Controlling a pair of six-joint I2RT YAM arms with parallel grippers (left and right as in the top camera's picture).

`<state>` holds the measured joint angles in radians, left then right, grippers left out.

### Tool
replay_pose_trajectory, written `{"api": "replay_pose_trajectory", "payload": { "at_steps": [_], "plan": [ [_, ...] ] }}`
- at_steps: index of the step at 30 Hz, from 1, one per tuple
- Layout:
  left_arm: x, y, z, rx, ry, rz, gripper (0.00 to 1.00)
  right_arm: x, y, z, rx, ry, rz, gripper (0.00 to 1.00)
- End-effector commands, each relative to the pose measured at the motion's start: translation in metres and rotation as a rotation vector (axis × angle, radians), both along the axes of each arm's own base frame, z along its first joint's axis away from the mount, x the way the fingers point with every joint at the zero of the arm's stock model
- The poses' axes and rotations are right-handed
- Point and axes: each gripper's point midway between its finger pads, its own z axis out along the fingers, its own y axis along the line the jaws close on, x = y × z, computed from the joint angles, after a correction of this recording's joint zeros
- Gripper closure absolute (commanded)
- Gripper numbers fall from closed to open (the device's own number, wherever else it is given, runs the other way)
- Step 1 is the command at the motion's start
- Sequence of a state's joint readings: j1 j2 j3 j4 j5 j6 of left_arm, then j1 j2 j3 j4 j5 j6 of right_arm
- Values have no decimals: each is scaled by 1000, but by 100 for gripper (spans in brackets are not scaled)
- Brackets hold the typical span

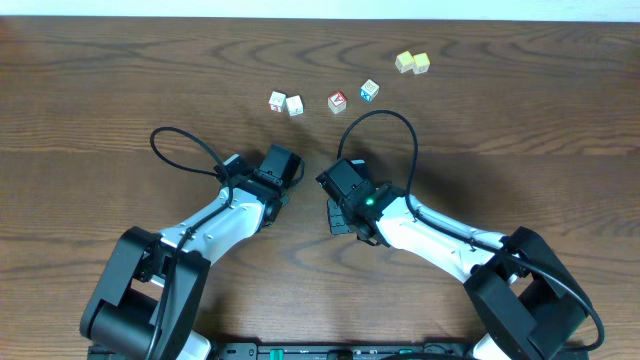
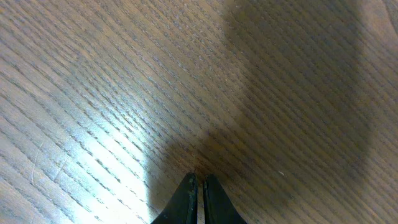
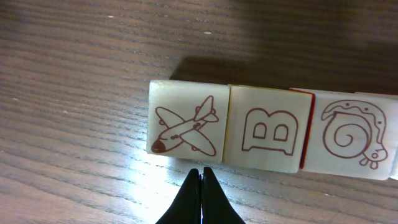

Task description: Lift 4 blocks

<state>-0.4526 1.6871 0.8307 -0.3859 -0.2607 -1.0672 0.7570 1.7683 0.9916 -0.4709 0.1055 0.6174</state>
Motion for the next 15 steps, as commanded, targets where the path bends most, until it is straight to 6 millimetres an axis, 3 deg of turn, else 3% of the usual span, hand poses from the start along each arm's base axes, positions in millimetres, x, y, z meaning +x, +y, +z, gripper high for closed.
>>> {"api": "replay_pose_trajectory", "payload": {
  "at_steps": [1, 15],
  "plan": [
    [-2, 3, 1, 0, -1, 13, 93, -2, 2, -3, 4, -8, -2, 99],
    [-3, 4, 1, 2, 2, 13, 93, 3, 3, -3, 12, -38, -7, 99]
  ]
}}
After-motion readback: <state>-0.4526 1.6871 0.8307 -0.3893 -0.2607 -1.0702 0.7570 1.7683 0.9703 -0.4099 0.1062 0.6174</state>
